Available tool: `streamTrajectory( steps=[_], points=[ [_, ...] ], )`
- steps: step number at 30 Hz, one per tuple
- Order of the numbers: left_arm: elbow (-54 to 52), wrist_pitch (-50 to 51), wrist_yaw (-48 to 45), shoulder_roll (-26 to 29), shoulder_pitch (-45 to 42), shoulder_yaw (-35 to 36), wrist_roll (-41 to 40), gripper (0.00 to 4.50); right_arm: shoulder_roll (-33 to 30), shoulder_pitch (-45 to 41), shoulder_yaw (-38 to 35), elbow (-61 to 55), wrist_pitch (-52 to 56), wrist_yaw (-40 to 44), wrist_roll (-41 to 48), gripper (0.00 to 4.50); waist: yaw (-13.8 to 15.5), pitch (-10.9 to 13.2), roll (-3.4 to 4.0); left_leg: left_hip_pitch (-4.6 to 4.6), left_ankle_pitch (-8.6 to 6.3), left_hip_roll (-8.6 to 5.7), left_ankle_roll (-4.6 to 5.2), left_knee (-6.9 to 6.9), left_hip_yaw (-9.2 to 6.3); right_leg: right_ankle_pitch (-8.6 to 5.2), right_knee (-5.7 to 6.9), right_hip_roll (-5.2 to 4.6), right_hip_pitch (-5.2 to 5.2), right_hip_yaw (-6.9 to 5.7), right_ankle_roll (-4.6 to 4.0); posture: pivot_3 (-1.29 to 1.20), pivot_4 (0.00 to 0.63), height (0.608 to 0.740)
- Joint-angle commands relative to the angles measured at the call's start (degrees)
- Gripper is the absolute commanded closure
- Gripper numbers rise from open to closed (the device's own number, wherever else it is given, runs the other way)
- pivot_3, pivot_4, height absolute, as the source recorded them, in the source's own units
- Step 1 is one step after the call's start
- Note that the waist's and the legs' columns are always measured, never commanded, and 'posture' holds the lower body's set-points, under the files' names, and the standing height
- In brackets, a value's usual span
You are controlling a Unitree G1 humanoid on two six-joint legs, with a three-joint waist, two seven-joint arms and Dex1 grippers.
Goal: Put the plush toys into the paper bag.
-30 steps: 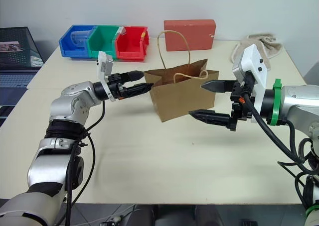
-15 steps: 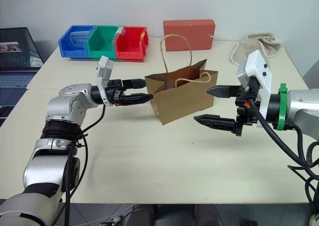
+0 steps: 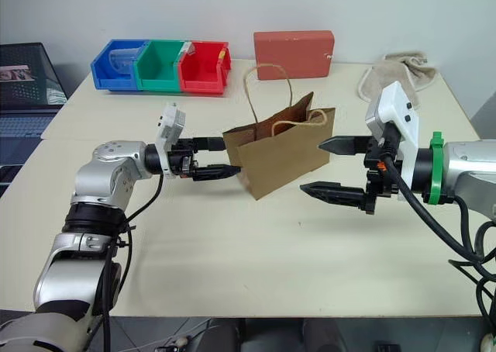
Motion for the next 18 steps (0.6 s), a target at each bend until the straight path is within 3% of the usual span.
streamTrajectory(
  steps=[1, 10, 18],
  points=[
    [-3.61, -0.18, 3.60, -1.56, 0.18, 1.25, -1.09, 0.02, -0.49, -0.10, -0.22, -0.80, -1.56, 0.59, -0.20, 0.00, 0.02, 0.00, 0.00, 0.00, 0.00, 0.00, 0.00, 0.00, 0.00, 0.00, 0.00, 0.00, 0.01, 0.00, 0.00, 0.00, 0.150, 0.740],
    [-13.24, 1.31, 14.73, -8.16, 5.13, 1.49, -2.16, 0.02, -0.25, 0.54, 1.38, -1.76, -2.89, 0.13, -1.15, 0.00, 0.18, -0.01, -0.01, 0.00, 0.00, 0.00, 0.00, 0.01, -0.01, 0.00, 0.00, -0.01, 0.02, 0.00, 0.00, 0.00, 0.150, 0.740],
    [-19.11, 1.26, 20.15, -10.04, 8.68, 0.58, -1.91, 0.02, -0.25, 1.06, 2.23, -2.01, -3.67, 0.34, -2.26, 0.00, 0.36, -0.02, -0.02, 0.02, 0.00, -0.01, 0.00, 0.04, 0.00, 0.00, 0.03, -0.01, 0.03, 0.01, 0.00, 0.00, 0.150, 0.740]
  ],
)
